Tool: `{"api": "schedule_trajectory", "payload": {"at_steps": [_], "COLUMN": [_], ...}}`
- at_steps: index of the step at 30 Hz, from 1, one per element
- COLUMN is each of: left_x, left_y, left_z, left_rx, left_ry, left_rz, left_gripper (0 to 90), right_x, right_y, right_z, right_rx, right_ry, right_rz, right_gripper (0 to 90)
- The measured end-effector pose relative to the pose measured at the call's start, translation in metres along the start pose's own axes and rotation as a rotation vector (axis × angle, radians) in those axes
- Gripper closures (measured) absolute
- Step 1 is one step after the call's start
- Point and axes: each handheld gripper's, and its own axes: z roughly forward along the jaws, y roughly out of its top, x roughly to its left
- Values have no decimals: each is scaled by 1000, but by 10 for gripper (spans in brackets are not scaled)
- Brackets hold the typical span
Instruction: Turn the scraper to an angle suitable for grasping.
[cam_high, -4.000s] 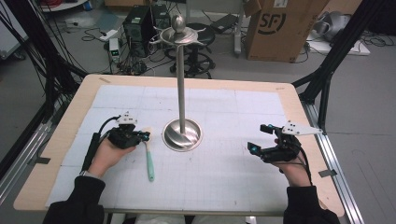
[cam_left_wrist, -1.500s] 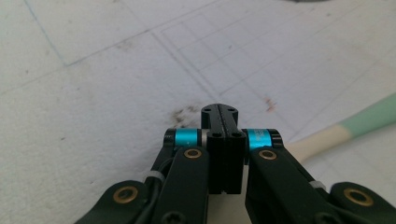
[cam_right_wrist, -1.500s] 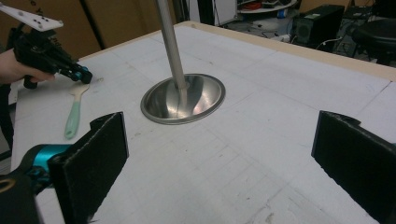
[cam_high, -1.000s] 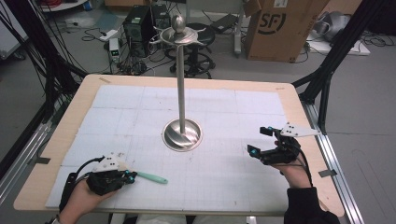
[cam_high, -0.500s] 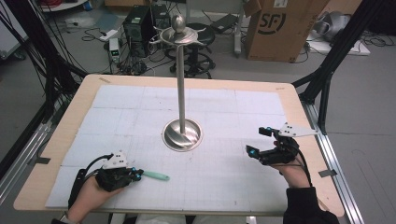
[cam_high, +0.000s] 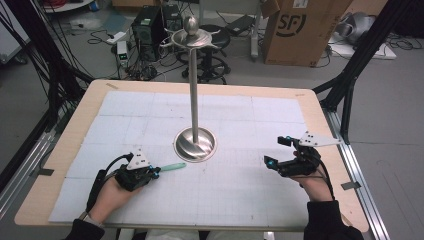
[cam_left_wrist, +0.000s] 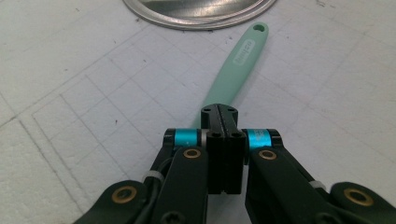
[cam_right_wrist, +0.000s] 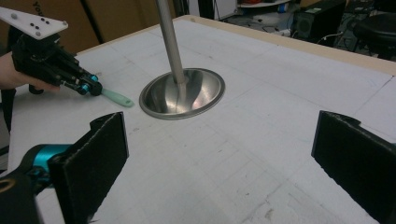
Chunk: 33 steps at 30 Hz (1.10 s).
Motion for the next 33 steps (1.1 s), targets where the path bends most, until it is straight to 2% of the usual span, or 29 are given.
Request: {"api": "schedule_trajectory", "payload": {"at_steps": [1,5,10,13,15,18,24,29,32,33], "left_x": [3,17,34,38,36,31,22,12,10,11], "left_y": [0,-1,-8,-11,-11,-11,-15,-19,-19,-18], "left_z": [-2,-12,-11,-11,-11,-14,-20,-26,-27,-27], "left_rx": [-9,-27,23,17,24,33,42,52,50,42], "left_ry": [-2,73,118,95,99,72,44,23,19,8], "left_rz": [-12,-31,-49,-58,-51,-39,-42,-19,-1,-8], "left_gripper": [900,900,900,900,900,900,900,900,900,900], "right_x": [-1,-1,-2,-1,-1,-1,-2,-3,-2,-2], "right_y": [0,0,0,-1,-1,-1,-1,-1,-1,-1], "right_z": [-1,-1,0,2,2,1,-1,0,0,1], "right_rx": [-2,-6,4,6,7,7,2,1,6,6], "right_ry": [0,-3,-2,1,1,1,-2,-2,-1,-1], "right_rz": [-1,1,1,-3,-5,-3,5,-2,3,0], "right_gripper": [28,28,28,28,28,28,28,28,28,28]}}
